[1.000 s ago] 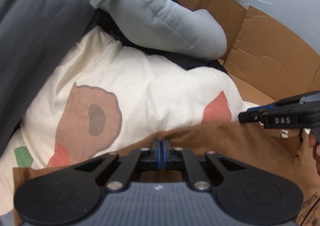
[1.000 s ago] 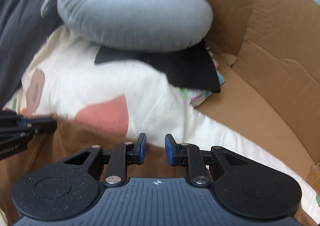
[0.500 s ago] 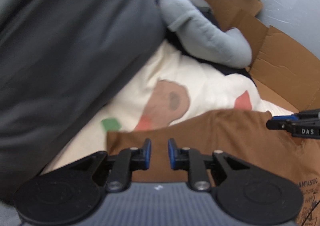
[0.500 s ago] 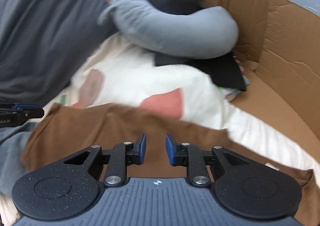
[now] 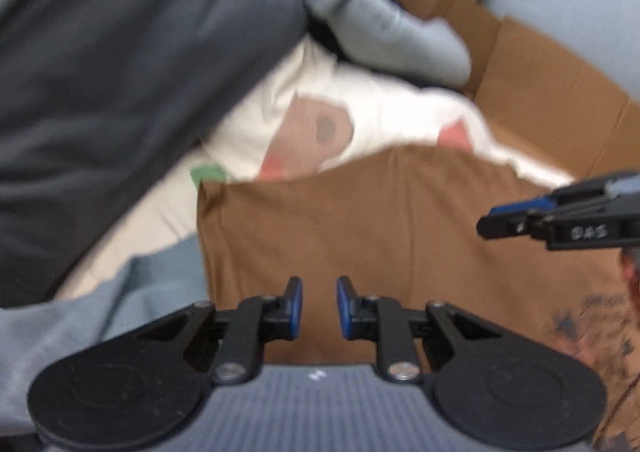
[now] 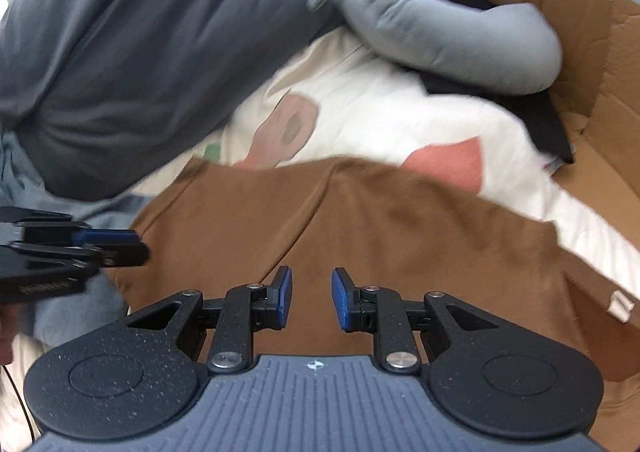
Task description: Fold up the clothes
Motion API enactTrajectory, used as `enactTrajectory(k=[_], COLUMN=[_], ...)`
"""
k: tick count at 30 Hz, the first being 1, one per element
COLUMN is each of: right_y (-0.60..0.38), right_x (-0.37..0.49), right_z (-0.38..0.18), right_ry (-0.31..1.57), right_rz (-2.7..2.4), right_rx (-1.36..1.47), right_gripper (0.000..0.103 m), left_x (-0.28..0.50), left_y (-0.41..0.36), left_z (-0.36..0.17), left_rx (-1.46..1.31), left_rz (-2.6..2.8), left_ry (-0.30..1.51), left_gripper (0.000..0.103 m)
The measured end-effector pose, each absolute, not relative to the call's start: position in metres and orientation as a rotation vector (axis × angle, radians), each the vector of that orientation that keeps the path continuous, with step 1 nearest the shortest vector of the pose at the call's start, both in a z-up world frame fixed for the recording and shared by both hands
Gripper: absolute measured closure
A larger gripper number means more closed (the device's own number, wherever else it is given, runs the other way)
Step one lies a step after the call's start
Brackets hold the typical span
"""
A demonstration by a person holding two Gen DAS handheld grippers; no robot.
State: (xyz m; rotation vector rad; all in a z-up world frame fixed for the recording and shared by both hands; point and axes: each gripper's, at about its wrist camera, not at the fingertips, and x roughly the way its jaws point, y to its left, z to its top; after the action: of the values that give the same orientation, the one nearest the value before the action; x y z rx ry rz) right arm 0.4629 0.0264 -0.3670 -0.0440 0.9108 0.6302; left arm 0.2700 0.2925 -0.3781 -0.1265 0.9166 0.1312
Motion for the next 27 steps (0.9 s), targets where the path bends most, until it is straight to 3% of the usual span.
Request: enactTrajectory(k=[4,8,23,27], right_y=[0.046,0.058,0.043,0.043], right_x=[0.459,0.462,0.472,0.471], right_z=[-0.382,-0.395,-0.395,-0.393], right_ry=[0.936,0.965,0.98,0.981], right_rz=[0.669,0.677,0.632,0.63], right_rx=[-0.11,-0.152,-0.165,-0.143], right_gripper=[0.074,0.073,0.07,0.07], left_x=[0.263,0.253,0.269,0.289], left_y=[0.302,0.315,0.311,0.317], left_z=[-0.398,-0.405,-0.368,-0.382], left_rx=[-0.129,-0.145,-0.108,-0.144], left_rz=[0.2,0.249,0.242,0.214], left_ry=[0.951,0.962,0.879,0.889], left_gripper=[0.083,0.1,0.094,0.091])
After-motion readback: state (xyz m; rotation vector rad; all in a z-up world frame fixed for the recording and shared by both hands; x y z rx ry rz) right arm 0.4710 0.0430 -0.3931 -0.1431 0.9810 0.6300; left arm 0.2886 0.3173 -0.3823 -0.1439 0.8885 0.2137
